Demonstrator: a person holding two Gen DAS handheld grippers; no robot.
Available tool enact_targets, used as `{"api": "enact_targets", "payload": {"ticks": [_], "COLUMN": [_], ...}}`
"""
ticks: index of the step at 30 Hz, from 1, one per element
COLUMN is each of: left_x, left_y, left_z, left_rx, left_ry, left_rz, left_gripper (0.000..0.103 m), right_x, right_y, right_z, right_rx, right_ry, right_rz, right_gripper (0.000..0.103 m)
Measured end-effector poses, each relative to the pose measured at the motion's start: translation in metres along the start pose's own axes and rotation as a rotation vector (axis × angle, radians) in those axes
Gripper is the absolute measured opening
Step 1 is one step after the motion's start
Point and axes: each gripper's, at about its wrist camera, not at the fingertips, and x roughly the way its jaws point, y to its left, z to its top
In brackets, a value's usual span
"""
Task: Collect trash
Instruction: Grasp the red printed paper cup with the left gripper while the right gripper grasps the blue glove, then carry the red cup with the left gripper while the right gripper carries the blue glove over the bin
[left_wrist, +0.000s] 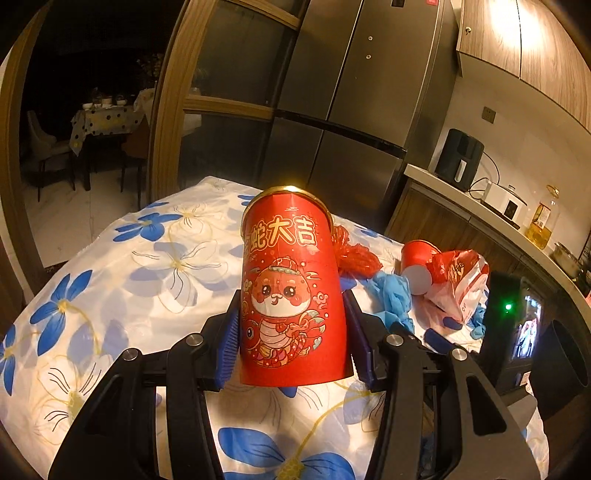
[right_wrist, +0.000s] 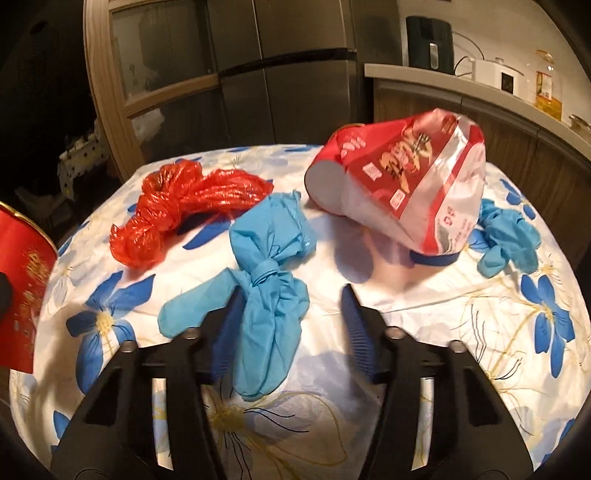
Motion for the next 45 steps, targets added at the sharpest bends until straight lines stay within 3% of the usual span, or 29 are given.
{"api": "enact_targets", "payload": {"ticks": [2,5,11,23,31,45], "left_x": [0.000,-0.002,-0.008,-0.028,-0.046,-0.058], "left_y": [-0.001,-0.004,-0.008,-0.022,-0.040,-0.116], "left_z": [0.000,0.000,0.000,-0.002,-0.005,-0.016], "left_rx": [0.003,0.006,0.016,0.037,0.063,0.156], "left_ry": [-0.001,-0.002,-0.017,-0.045,-0.067,-0.076], "left_rz": [-0.002,-0.005,-0.006,-0.026,-0.057,-0.207], "left_gripper": [0.050,0.050,0.050,0.050,0.050,0.050], "right_x": [0.001,-0.001,-0.014,-0.082,-0.137,-0.209], "right_y": [0.001,0.005,0.009,0.002,-0.026,-0.103], "right_z": [-0.001,-0.002,-0.004,-0.006,-0.012,-0.022], "right_rx": [-0.002,-0.024,-0.052,-0.070,-0.031,0.039], "right_ry": [0.004,0.004,-0.029,-0.165,-0.250,-0.363], "right_rz": [0.010,0.017,0.035,0.065,0.075,-0.046], "right_gripper": [0.030,0.018,0.008,0.006,0.006,0.006]}}
